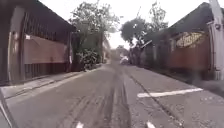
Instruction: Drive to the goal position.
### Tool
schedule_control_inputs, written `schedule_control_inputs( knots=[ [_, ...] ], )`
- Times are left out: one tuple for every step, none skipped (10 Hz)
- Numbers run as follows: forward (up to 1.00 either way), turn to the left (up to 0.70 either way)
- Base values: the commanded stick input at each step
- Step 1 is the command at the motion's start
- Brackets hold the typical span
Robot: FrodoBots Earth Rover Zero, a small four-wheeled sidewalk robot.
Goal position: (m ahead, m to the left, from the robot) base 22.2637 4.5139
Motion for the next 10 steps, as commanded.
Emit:
schedule_control_inputs(
  knots=[
    [1.00,0.00],
    [1.00,0.00],
    [1.00,0.00],
    [1.00,0.00],
    [1.00,0.00],
    [1.00,0.00],
    [1.00,0.00],
    [1.00,0.00],
    [0.98,0.00],
    [0.98,0.00]
  ],
)
